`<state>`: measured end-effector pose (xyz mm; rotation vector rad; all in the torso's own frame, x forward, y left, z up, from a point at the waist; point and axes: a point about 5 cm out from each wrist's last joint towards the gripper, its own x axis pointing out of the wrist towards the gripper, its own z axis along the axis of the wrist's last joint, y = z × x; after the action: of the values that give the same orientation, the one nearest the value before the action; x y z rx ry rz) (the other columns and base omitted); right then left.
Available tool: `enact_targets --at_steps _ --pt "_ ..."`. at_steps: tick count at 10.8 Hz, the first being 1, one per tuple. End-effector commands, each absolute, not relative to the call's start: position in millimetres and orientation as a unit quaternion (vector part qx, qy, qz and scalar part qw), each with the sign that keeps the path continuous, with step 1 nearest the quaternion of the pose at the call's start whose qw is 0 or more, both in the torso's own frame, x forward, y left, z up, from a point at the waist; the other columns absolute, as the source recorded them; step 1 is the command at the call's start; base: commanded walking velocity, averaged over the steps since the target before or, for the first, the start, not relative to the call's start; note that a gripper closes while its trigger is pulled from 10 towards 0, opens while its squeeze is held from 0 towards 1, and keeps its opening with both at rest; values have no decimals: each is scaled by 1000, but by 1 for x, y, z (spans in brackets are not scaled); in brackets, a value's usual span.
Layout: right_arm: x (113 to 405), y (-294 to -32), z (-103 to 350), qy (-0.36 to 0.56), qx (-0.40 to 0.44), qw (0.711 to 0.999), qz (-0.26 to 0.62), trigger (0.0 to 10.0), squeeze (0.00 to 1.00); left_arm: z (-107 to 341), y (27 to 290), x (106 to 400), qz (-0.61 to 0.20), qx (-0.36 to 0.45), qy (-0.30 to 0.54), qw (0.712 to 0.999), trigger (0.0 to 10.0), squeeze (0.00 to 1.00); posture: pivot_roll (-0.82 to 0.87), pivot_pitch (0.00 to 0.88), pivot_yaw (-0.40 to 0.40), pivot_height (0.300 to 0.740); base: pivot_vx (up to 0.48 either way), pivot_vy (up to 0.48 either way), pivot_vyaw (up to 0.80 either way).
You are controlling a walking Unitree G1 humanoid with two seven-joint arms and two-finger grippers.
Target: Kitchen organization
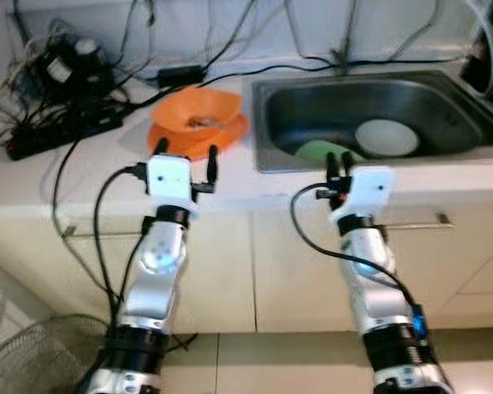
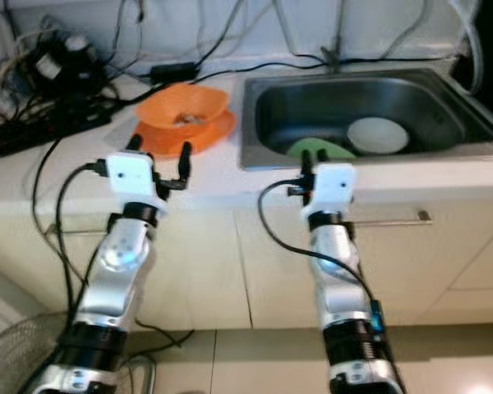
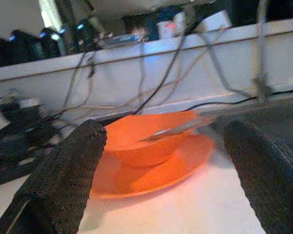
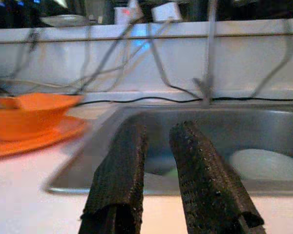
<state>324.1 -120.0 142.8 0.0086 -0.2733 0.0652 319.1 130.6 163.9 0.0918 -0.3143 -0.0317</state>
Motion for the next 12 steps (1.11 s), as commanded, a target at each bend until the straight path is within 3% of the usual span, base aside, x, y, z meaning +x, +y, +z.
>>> enact_targets --at_steps 1,12 --pt "326 -116 147 -139 3 989 39 10000 0 169 135 320 -5 48 -164 985 10000 0 69 0 80 740 259 0 0" --pt "329 -112 149 -142 8 989 51 10000 0 171 134 322 -1 50 -169 984 10000 0 69 0 71 740 298 0 -45"
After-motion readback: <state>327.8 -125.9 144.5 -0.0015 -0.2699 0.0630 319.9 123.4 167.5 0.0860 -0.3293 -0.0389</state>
